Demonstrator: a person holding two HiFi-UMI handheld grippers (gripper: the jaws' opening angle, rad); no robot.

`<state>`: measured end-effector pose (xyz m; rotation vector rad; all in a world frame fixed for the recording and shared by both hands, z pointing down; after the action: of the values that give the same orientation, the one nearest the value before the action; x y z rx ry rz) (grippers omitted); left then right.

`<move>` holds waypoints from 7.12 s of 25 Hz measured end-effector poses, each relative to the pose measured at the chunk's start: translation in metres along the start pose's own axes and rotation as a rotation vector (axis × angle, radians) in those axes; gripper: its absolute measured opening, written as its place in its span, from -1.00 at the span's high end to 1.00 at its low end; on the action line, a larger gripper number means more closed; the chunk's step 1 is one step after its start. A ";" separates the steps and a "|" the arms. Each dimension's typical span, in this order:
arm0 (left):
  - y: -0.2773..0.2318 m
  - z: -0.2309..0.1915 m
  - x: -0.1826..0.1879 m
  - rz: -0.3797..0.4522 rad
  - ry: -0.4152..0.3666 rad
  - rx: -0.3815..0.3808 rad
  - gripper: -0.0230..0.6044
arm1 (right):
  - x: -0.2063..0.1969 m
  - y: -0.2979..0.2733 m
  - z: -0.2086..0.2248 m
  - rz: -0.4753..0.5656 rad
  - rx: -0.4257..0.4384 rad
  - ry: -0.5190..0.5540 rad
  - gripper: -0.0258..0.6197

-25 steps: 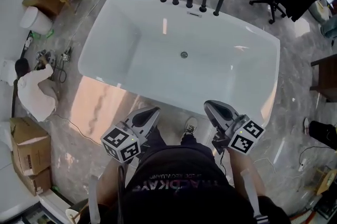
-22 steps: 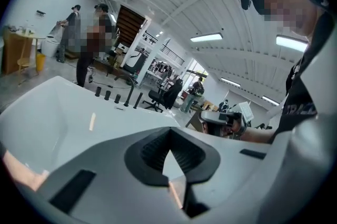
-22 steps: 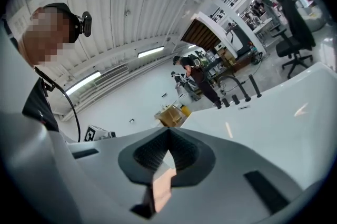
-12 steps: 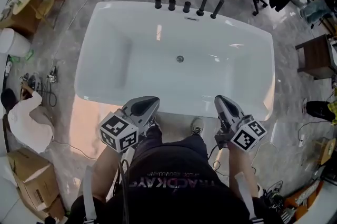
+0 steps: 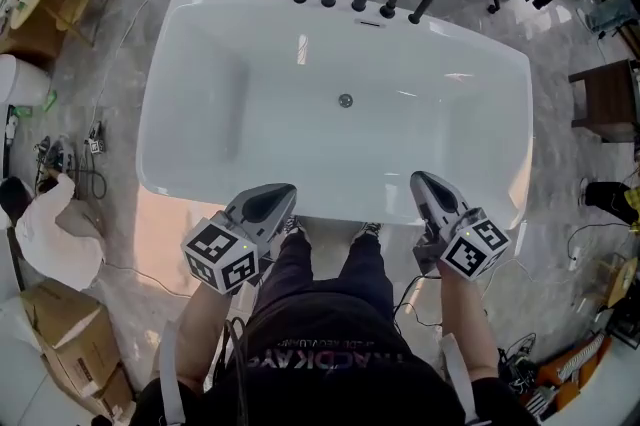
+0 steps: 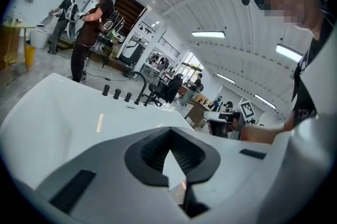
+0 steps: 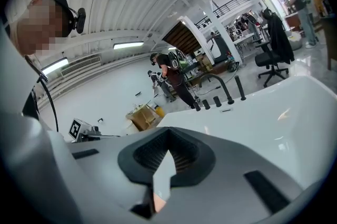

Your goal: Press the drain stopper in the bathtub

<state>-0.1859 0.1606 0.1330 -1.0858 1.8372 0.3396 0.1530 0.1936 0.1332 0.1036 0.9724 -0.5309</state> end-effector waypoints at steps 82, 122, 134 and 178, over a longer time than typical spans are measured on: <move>-0.139 -0.221 -0.207 -0.333 -0.027 0.028 0.90 | -0.409 -0.415 0.466 -0.836 -0.243 0.241 0.87; -0.129 -0.167 -0.152 -0.171 -0.029 0.058 0.90 | -0.154 -0.217 0.284 -0.580 -0.118 0.179 0.87; -0.133 -0.057 -0.057 -0.108 0.004 -0.036 0.90 | -0.024 -0.128 0.153 -0.313 0.028 0.090 0.87; -0.112 0.145 0.010 -0.213 -0.089 -0.359 0.90 | 0.046 0.052 -0.043 0.074 0.282 0.028 0.87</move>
<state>-0.0135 0.1818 0.0729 -1.4730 1.5995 0.5960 0.1657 0.2347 0.0634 0.3992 0.9125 -0.5971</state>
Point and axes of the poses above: the fingertips, and each gripper's own axes: y backward along the fingers, z to its right, x out of its top, the point moved 10 cm from there along y, backward along the fingers, and after that the axes turned 14 degrees about z, right-handed, at the moved point
